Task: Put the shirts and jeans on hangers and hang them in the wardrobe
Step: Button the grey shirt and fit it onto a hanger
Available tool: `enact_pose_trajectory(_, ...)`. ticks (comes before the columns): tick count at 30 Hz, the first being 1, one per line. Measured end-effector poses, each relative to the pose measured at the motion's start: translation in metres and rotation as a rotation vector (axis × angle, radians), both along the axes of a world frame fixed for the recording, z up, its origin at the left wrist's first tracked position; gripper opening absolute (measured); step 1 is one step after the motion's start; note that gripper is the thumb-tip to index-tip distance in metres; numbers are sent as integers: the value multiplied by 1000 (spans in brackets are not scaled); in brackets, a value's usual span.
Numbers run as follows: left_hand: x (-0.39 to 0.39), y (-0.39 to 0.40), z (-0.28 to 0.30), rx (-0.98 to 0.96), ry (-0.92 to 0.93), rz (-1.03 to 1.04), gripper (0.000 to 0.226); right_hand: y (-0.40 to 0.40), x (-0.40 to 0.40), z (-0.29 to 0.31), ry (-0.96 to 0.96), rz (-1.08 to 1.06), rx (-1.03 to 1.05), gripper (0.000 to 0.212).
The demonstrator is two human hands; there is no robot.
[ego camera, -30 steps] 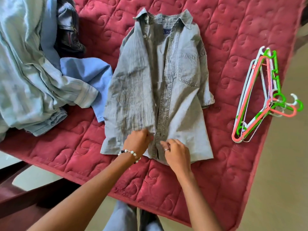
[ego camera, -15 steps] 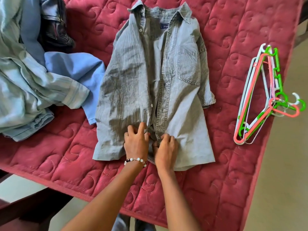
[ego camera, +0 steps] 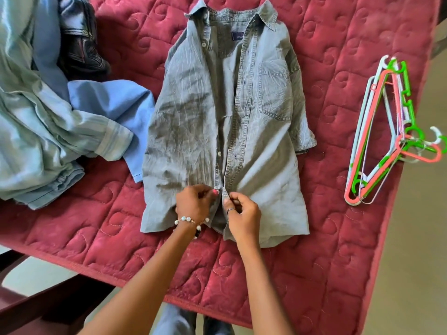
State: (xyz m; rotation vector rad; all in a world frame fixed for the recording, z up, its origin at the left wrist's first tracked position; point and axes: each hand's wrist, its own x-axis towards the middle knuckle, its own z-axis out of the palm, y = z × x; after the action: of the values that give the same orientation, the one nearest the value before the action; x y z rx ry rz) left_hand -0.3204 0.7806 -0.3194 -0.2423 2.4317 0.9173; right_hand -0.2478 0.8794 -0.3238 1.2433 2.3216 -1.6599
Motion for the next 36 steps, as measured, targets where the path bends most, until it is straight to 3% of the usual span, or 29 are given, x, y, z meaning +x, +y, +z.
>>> enact_pose_trajectory(4, 0, -3, 4, 78, -107, 39, 20, -3, -7, -8, 8, -56, -123, 10)
enact_pose_trajectory(9, -3, -1, 5, 64, -129, 39, 22, -1, -5, -8, 20, -117, -218, 29)
enact_pose_trajectory(18, -5, 1, 11, 73, -119, 1, 21, 3, -5, -13, -20, -119, -285, 19)
enact_pose_trajectory(23, -3, 3, 12, 142, -137, 123, 17, 6, -6, -8, 13, -379, -633, 23)
enact_pose_trajectory(26, 1, 5, 13, 170, -139, 142, 12, 7, -4, -7, 38, -382, -717, 26)
enact_pose_trajectory(29, 4, 7, 15, 163, -106, 126, 10, 6, 0, -5, 58, -307, -674, 26)
enact_pose_trajectory(36, 11, 12, 17, 73, 44, 111, 11, 7, 11, -10, 20, -52, -202, 18)
